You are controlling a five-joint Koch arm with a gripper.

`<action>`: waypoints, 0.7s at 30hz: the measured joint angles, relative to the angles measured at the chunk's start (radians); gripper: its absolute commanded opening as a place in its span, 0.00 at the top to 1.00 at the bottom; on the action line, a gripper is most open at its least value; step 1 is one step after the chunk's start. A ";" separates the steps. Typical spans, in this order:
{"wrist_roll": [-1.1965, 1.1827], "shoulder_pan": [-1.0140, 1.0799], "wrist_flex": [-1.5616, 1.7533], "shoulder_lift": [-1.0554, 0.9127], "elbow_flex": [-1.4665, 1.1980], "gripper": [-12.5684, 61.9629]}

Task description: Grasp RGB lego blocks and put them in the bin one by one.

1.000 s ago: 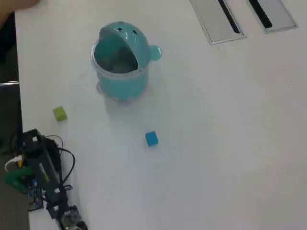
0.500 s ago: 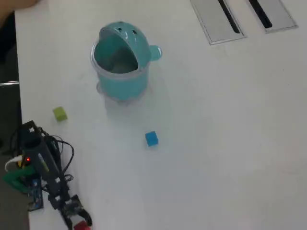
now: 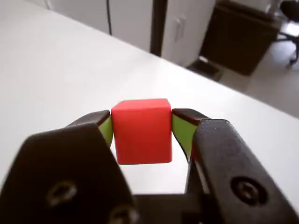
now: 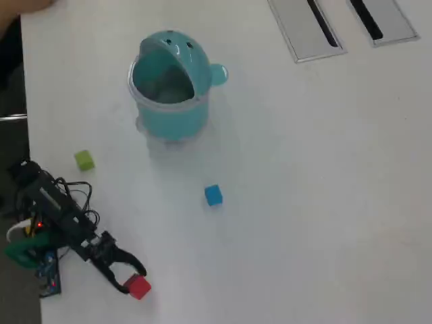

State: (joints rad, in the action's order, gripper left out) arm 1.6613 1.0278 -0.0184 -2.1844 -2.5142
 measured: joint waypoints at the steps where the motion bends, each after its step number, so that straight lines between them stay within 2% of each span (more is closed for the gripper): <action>1: -0.003 -0.023 0.000 -0.031 -0.006 0.68; 4: -0.003 -0.089 0.000 -0.094 -0.020 0.74; 8: -0.018 -0.216 0.000 -0.107 -0.026 0.74; 10: -0.023 -0.314 0.000 -0.107 -0.026 0.80; 13: -0.023 -0.353 0.009 -0.106 -0.038 0.80; 21: 0.032 -0.637 0.253 -0.107 -0.061 0.80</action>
State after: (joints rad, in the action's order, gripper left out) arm 1.6935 0.3912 0.2347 -2.2918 -2.5756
